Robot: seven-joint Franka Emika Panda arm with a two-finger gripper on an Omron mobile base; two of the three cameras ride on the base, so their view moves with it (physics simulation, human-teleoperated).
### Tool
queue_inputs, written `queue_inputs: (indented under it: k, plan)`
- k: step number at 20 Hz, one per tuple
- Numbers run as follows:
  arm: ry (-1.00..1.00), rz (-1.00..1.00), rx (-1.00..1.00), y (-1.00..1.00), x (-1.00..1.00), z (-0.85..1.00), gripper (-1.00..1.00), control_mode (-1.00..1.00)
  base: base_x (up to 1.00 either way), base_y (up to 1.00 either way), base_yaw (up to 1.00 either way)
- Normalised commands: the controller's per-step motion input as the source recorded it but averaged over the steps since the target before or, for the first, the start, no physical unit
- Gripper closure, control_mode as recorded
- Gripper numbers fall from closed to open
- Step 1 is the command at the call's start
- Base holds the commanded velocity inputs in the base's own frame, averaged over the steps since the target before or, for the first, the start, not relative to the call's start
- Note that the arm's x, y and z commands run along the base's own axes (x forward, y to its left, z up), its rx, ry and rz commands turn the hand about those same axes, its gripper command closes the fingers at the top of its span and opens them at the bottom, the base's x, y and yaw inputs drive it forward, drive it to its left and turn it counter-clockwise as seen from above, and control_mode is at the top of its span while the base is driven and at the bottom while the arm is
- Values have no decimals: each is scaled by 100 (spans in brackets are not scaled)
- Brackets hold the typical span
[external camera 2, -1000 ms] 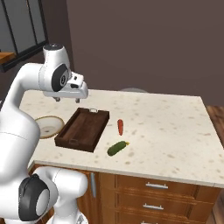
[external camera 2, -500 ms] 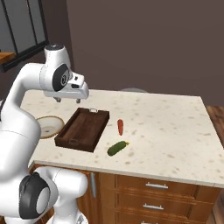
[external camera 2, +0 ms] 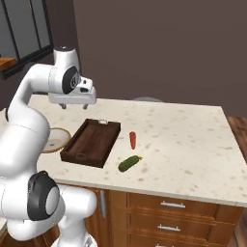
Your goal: Place the two vegetables and bowl onto the tray for setting up a vegetable dip station.
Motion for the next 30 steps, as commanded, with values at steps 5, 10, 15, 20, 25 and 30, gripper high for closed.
queue_inputs:
  k: [5,10,15,20,25,30]
  plan:
    - [0,35,2,45,16,0,-100,-100,0,0,0]
    - [0,38,0,49,-8,-3,-100,-100,0,0,0]
    - [0,45,0,43,-19,-4,-100,-100,0,0,0]
    - [0,37,0,36,-23,-2,-100,-100,0,0,0]
    - [0,27,-1,30,-34,-6,-100,-100,0,0,0]
    - [0,11,0,23,-32,-4,-100,-100,0,0,0]
